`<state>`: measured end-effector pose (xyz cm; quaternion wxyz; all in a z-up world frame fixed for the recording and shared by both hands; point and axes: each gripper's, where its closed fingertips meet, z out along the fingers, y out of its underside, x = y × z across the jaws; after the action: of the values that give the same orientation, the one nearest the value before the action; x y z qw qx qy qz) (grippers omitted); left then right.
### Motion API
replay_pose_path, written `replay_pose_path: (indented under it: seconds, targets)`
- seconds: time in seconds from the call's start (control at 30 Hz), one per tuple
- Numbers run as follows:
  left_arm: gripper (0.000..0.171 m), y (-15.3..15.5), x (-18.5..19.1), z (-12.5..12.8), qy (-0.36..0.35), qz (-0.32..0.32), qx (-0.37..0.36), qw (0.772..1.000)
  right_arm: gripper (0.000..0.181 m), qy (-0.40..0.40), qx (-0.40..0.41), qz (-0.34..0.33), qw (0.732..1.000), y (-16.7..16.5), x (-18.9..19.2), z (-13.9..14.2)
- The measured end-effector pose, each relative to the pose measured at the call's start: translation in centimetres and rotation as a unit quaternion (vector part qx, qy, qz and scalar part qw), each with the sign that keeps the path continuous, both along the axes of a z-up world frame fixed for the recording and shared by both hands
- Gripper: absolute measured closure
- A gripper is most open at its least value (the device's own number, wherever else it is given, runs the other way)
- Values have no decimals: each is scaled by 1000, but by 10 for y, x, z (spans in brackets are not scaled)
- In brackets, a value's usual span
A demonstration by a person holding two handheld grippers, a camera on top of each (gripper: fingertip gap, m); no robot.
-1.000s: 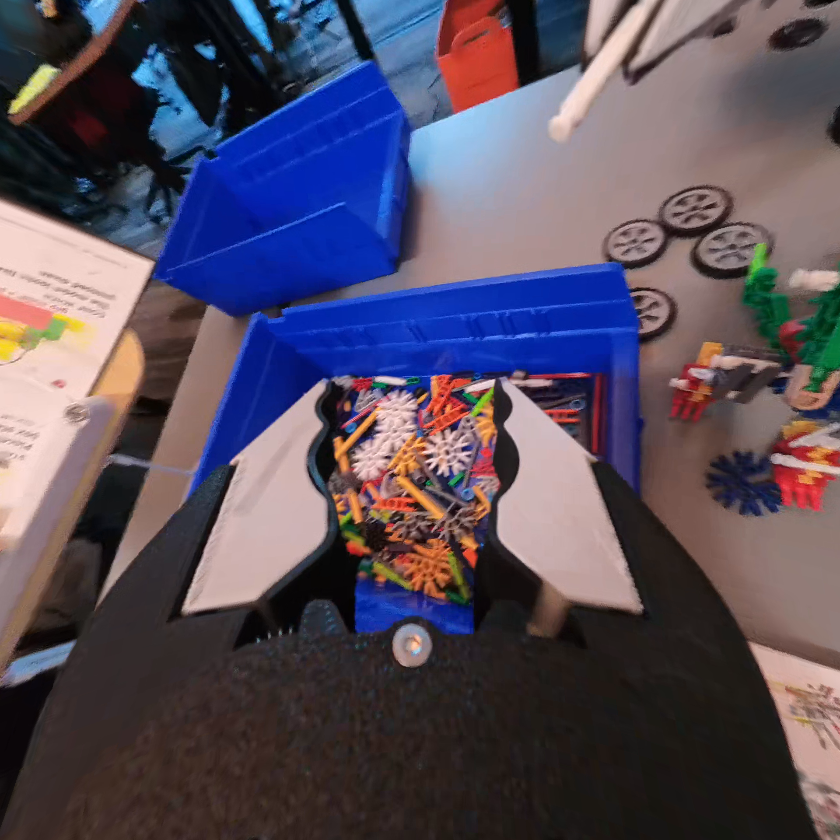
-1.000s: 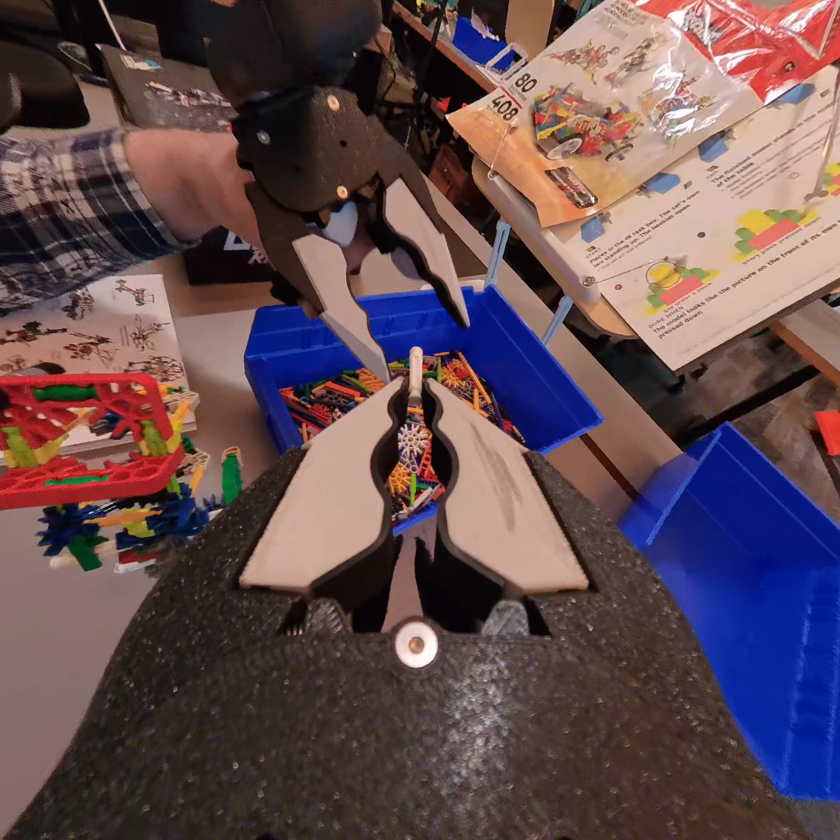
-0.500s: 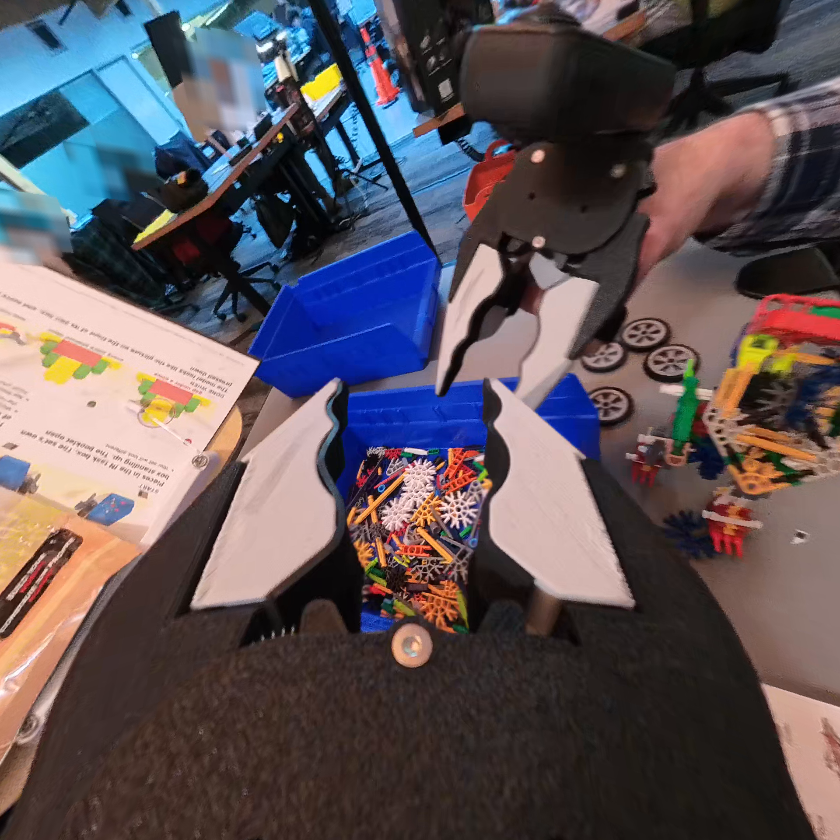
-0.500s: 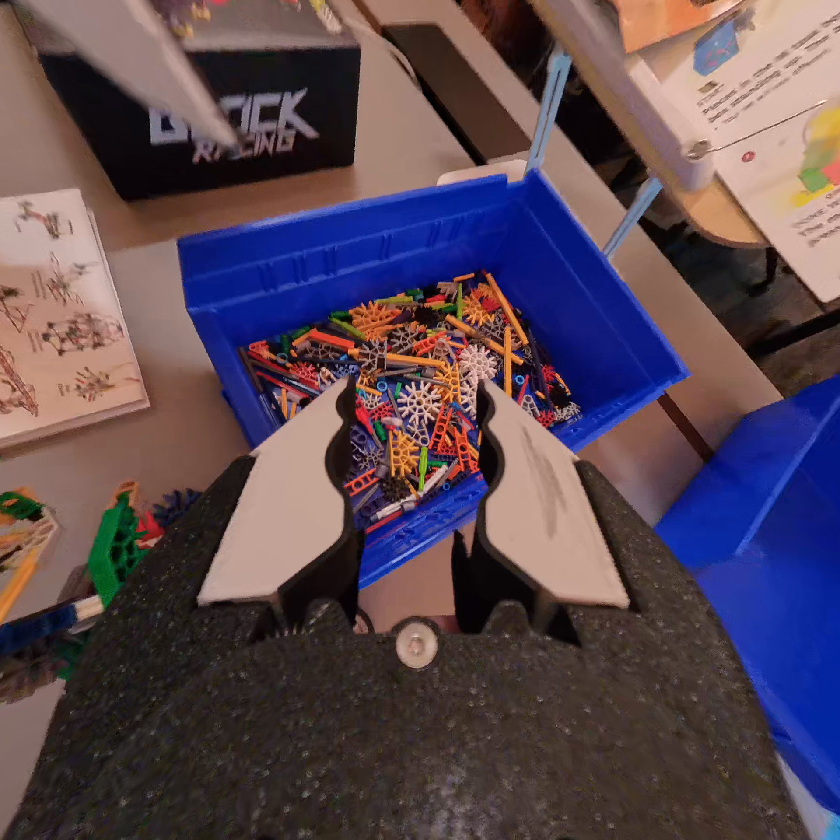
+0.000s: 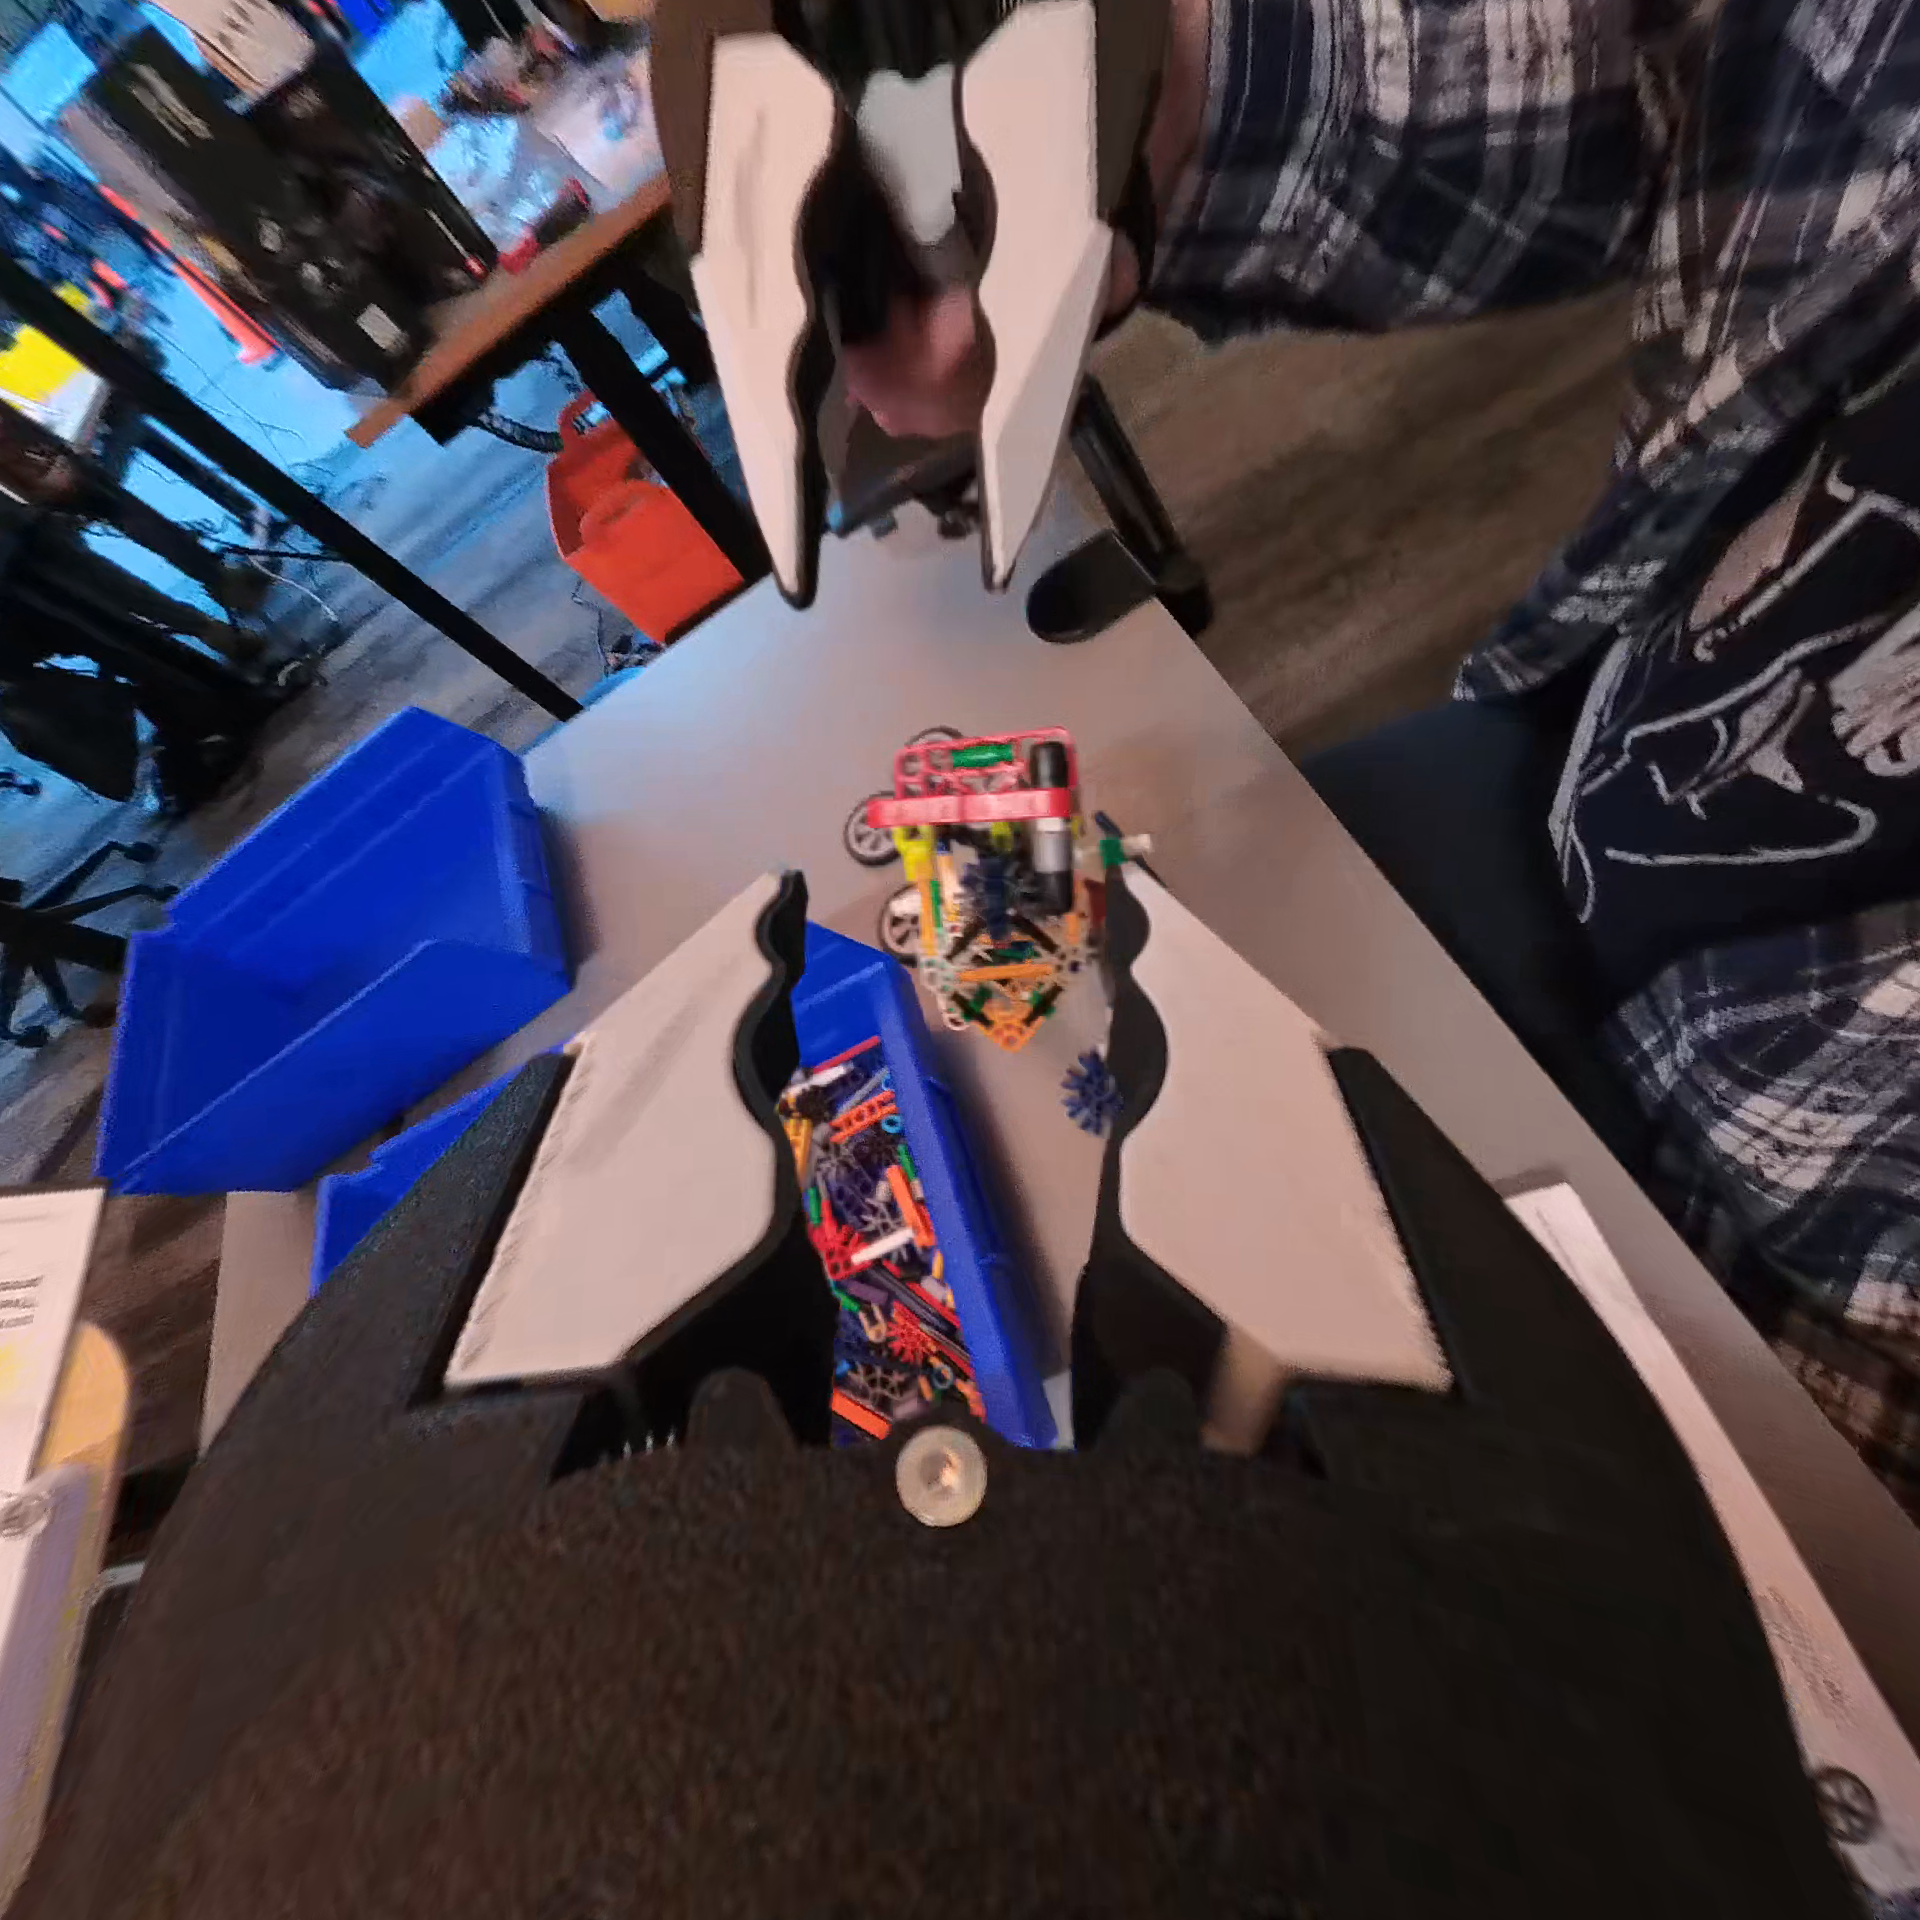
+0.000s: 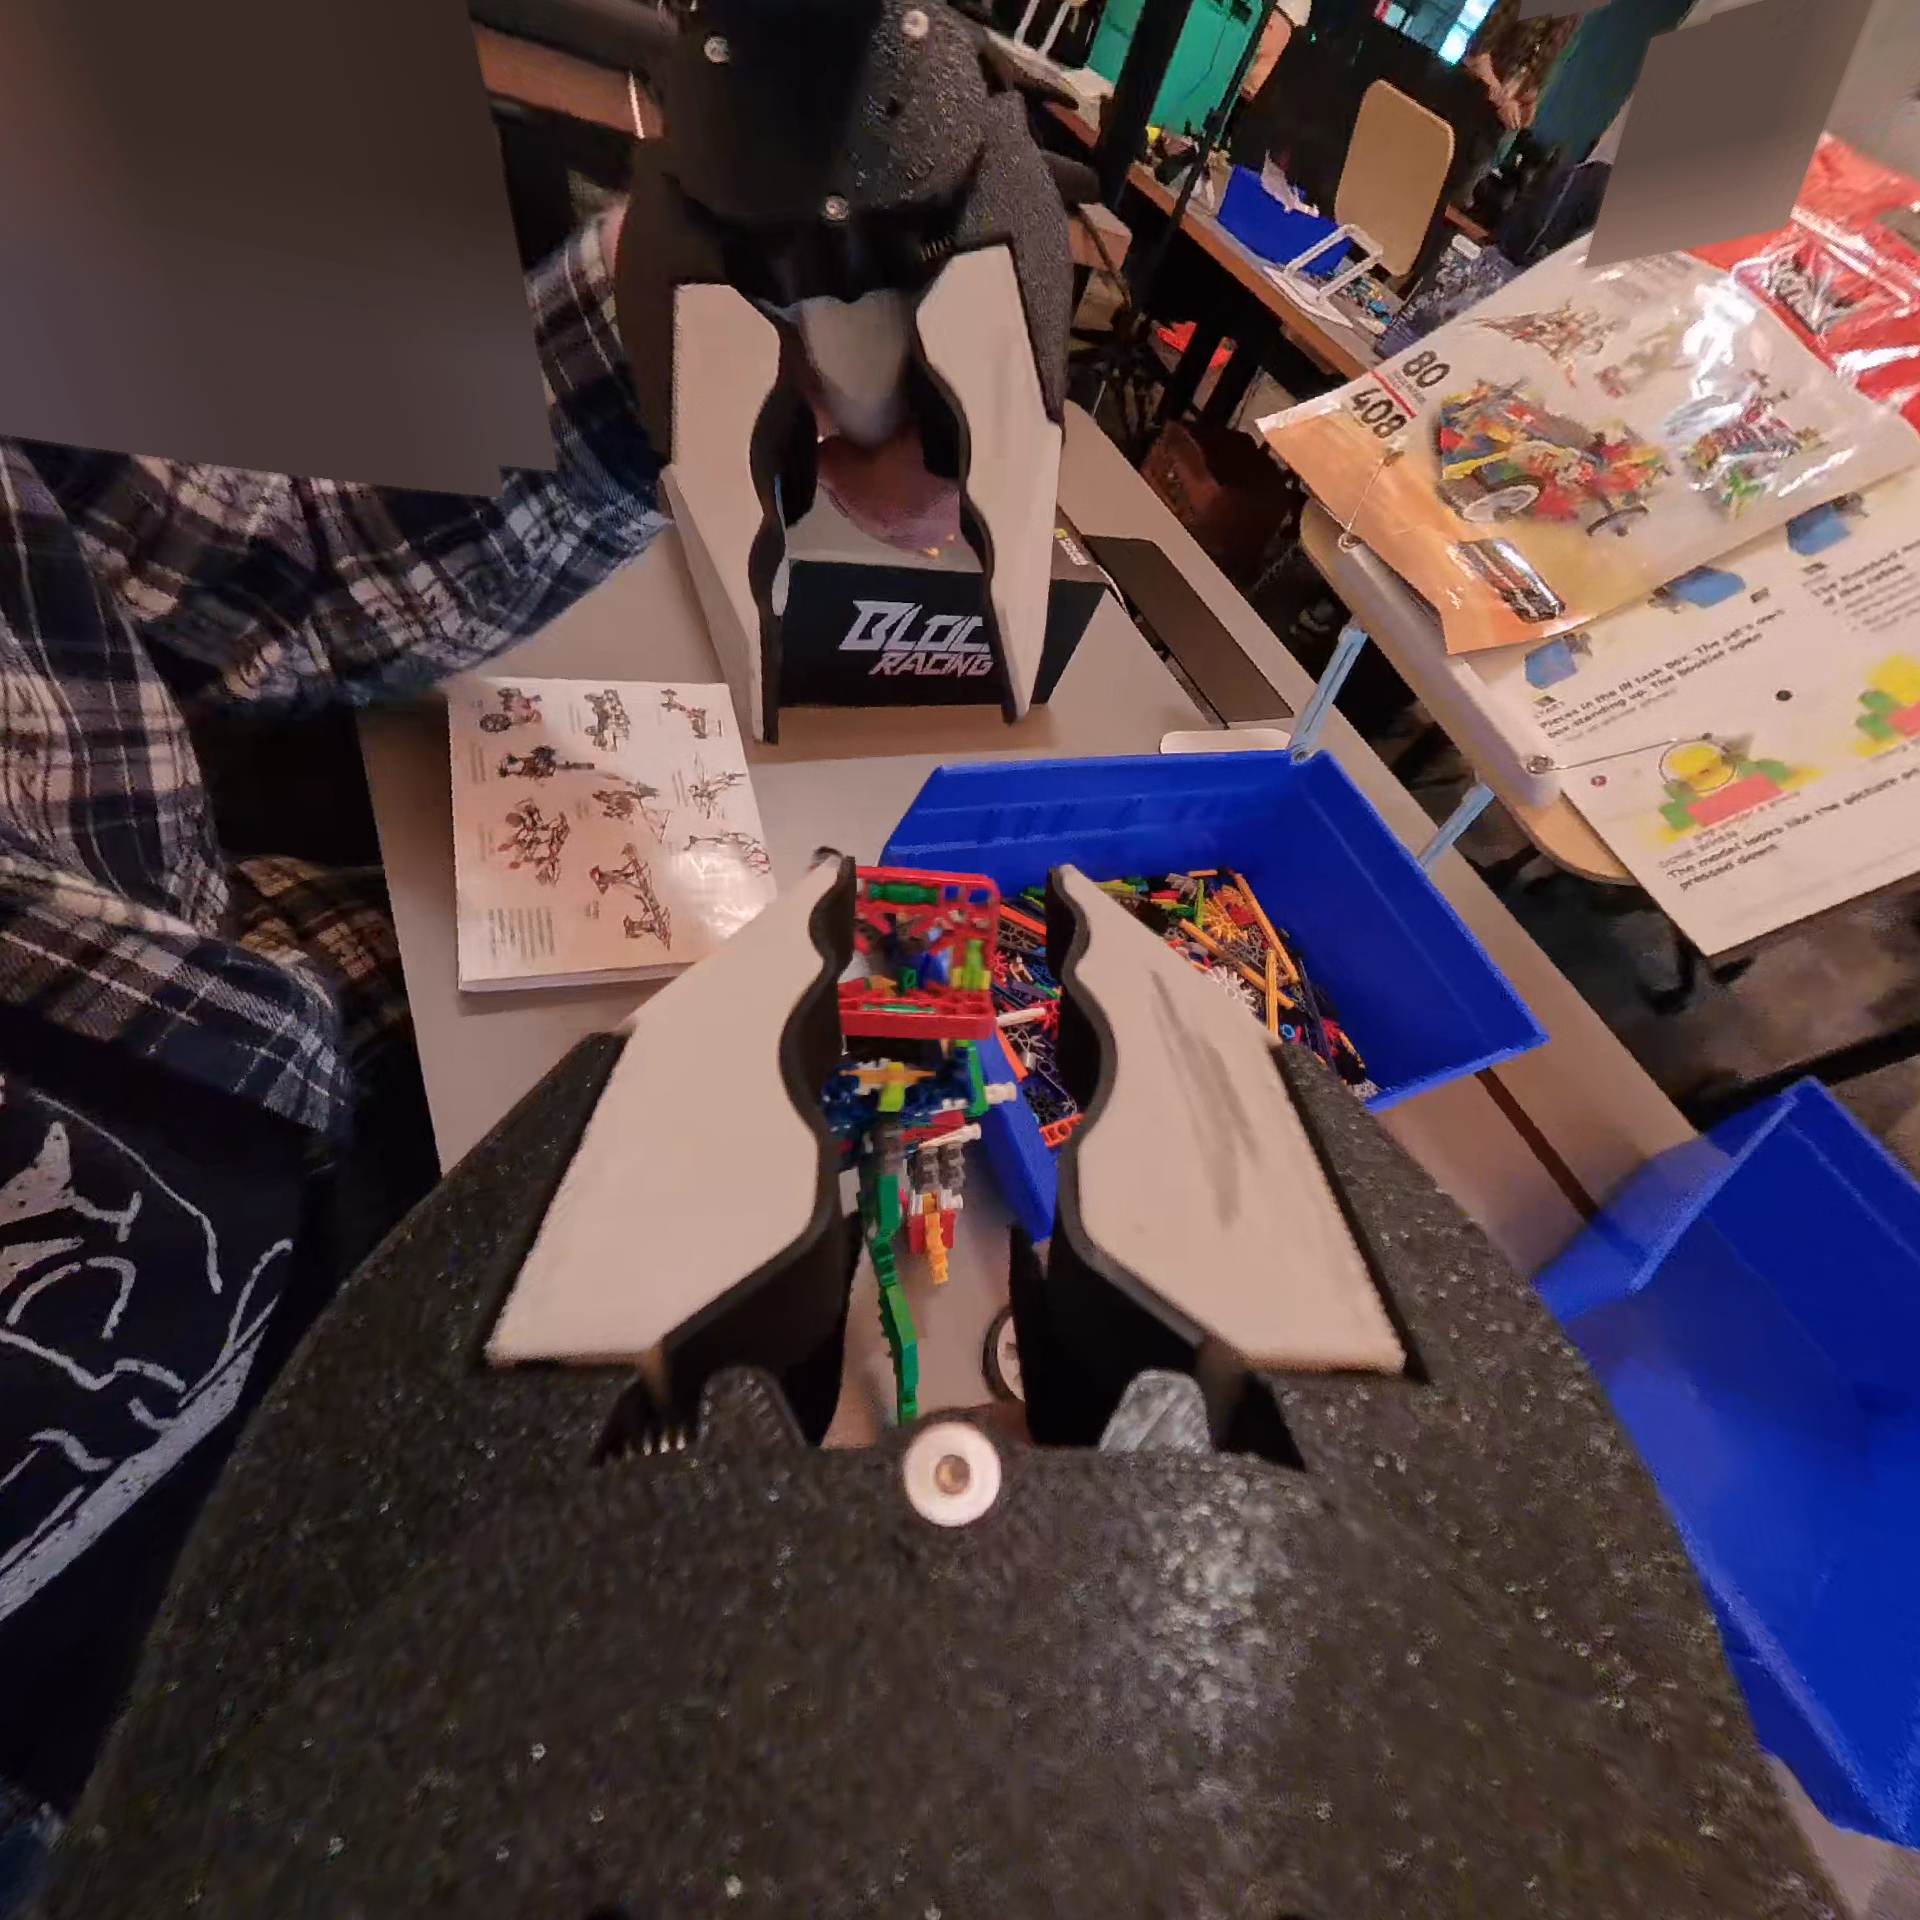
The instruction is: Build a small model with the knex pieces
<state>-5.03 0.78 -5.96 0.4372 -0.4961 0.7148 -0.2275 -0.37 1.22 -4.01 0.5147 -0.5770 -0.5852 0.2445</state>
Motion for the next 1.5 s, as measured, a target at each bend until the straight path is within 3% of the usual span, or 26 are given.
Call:
replay_pose_path:
  seconds: [0.17, 0.37, 0.43, 0.67, 1.0, 1.1, 1.33, 1.5]
  targets:
    - [130, -15, 4, -28, 26, 5, 12, 1000, 164, -14, 18, 12, 1000, -25, -15, -12]
    - [153, -15, 17, -34, -21, 17, 26, 999, 164, -49, -4, -13, 999, -20, -25, -35]
    - [164, -13, 19, -35, -26, 22, 28, 999, 172, -66, 5, -32, 997, -14, -24, -41]
    - [165, -10, 27, -44, -26, 19, 30, 999, 173, -71, 7, -25, 997, -17, -29, -44]
    - [167, 2, 18, -34, -15, 2, 119, 993, 175, -46, 25, -17, 998, -15, -21, -31]
    - [167, 4, 6, -28, -46, -3, 80, 996, 175, -25, -1, -32, 999, -6, 3, -25]
    - [165, 32, 4, -39, -21, 32, 65, 997, 175, -48, 7, -28, 998, 2, -4, -35]
    - [165, 77, -11, -60, 27, 102, 103, 989, 174, -18, 1, -34, 999, 12, -4, -29]
